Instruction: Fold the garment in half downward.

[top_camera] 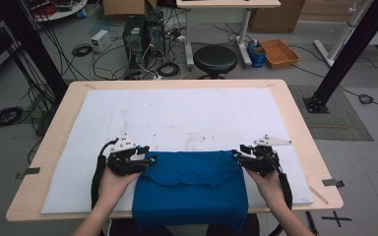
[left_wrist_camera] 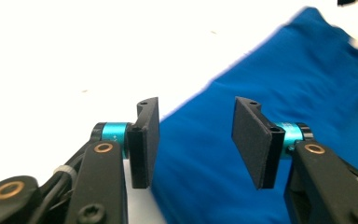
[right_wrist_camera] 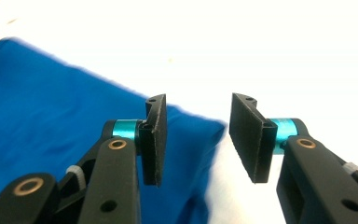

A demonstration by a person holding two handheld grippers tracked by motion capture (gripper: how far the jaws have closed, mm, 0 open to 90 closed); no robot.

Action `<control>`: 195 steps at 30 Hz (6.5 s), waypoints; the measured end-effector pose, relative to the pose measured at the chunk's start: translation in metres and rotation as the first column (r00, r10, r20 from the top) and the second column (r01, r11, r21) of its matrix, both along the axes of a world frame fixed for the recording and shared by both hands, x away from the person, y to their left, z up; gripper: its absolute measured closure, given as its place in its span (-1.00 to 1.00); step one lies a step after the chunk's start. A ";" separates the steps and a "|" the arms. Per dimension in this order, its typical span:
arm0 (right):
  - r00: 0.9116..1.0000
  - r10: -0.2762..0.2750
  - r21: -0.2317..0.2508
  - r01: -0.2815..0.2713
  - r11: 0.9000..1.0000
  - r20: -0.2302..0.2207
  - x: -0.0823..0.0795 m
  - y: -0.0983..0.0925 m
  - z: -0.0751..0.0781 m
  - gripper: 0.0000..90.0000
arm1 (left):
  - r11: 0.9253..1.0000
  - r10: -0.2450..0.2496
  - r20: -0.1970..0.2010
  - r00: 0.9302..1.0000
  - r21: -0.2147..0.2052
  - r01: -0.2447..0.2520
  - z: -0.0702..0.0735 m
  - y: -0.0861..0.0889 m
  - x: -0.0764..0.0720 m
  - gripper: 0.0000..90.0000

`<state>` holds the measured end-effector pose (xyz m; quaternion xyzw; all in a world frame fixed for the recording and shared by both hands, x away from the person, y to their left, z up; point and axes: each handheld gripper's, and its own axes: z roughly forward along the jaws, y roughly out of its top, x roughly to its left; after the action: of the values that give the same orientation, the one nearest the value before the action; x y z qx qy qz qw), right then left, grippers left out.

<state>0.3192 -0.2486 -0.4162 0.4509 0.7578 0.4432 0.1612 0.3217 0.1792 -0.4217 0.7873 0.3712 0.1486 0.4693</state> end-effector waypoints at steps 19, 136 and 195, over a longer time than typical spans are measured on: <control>0.991 -0.031 -0.100 0.018 0.995 -0.131 0.031 0.015 -0.030 0.61 | 0.994 0.078 -0.160 0.984 0.088 -0.064 -0.024 -0.001 0.024 0.46; 0.998 0.057 -0.130 -0.058 0.990 -0.009 -0.030 -0.003 0.020 0.99 | 0.999 0.042 -0.145 0.989 0.018 -0.040 0.021 -0.001 -0.037 0.91; 0.988 -0.142 -0.169 0.129 0.977 -0.068 0.034 -0.010 -0.018 0.30 | 0.976 0.211 -0.147 0.967 0.093 -0.198 -0.018 0.008 0.014 0.06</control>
<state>0.3528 -0.2586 -0.4345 0.5038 0.7651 0.3491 0.1974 0.3359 0.1872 -0.4401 0.7716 0.4799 0.1486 0.3901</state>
